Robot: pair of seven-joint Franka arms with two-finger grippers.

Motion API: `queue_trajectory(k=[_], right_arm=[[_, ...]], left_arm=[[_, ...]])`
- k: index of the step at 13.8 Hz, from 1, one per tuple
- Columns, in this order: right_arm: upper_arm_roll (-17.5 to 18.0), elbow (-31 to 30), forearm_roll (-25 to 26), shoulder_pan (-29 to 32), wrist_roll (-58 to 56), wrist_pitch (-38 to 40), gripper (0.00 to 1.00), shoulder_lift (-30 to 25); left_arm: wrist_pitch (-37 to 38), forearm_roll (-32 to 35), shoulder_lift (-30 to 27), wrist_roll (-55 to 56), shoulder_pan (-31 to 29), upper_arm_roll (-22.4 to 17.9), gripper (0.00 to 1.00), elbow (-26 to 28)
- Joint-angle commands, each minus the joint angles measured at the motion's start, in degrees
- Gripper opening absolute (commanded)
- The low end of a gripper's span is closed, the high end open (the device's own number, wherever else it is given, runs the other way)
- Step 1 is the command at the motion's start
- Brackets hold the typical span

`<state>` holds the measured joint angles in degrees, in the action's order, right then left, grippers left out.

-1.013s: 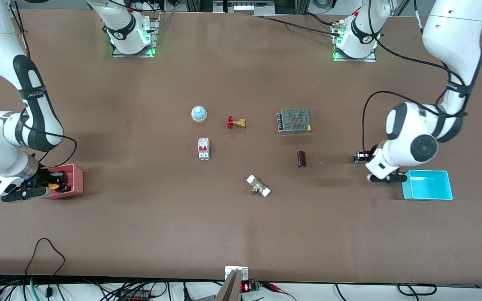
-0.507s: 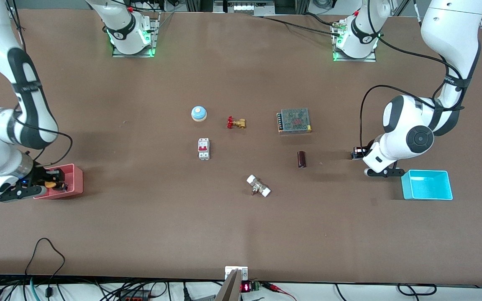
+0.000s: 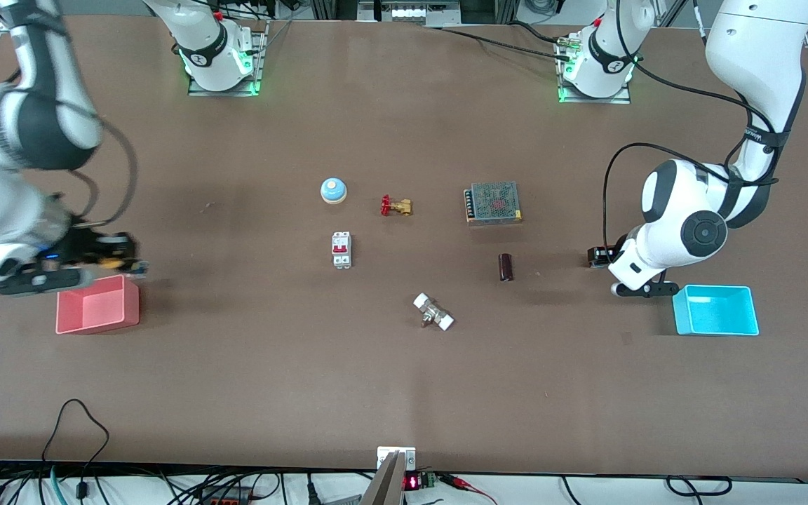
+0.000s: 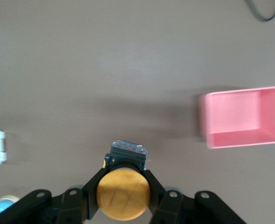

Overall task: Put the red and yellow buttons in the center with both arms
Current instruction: 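Carry the yellow button toward the breaker while the left gripper carries the red button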

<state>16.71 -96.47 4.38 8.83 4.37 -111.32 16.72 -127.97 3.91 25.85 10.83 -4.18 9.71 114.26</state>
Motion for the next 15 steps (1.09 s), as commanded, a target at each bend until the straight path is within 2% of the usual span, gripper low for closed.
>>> queue_trajectory(k=[1, 3, 5, 7, 12, 15], right_arm=[[-0.09, -2.22, -0.07, -5.04, 10.45, -3.97, 0.35, 2.08], [-0.09, -4.68, 0.19, -6.63, 12.94, -9.06, 0.35, 3.4], [-0.09, -6.79, 0.37, -7.07, 14.08, -13.72, 0.35, 4.45], [-0.09, -7.5, 0.81, -7.86, 15.32, -15.76, 0.35, 5.95], [-0.09, -8.03, 0.98, -9.8, 15.49, -20.32, 0.35, 9.99], [-0.09, -9.87, 1.33, -10.06, 15.58, -23.32, 0.35, 11.22]], left_arm=[[0.87, -0.74, -1.94, 0.6, -0.04, 0.65, 1.0, 0.53], [4.02, -0.74, -4.57, 0.51, -0.04, 1.01, 1.0, -0.95], [12.17, -0.65, -6.25, 0.07, -0.04, 1.01, 1.0, -5.95], [19.74, -0.22, -7.3, -0.37, -0.13, 1.1, 1.0, -11.75], [33.28, -0.04, -9.41, -2.12, -0.13, 1.27, 1.0, -23.71], [37.78, -0.04, -10.03, -4.58, -0.31, 1.19, 1.0, -26.8]])
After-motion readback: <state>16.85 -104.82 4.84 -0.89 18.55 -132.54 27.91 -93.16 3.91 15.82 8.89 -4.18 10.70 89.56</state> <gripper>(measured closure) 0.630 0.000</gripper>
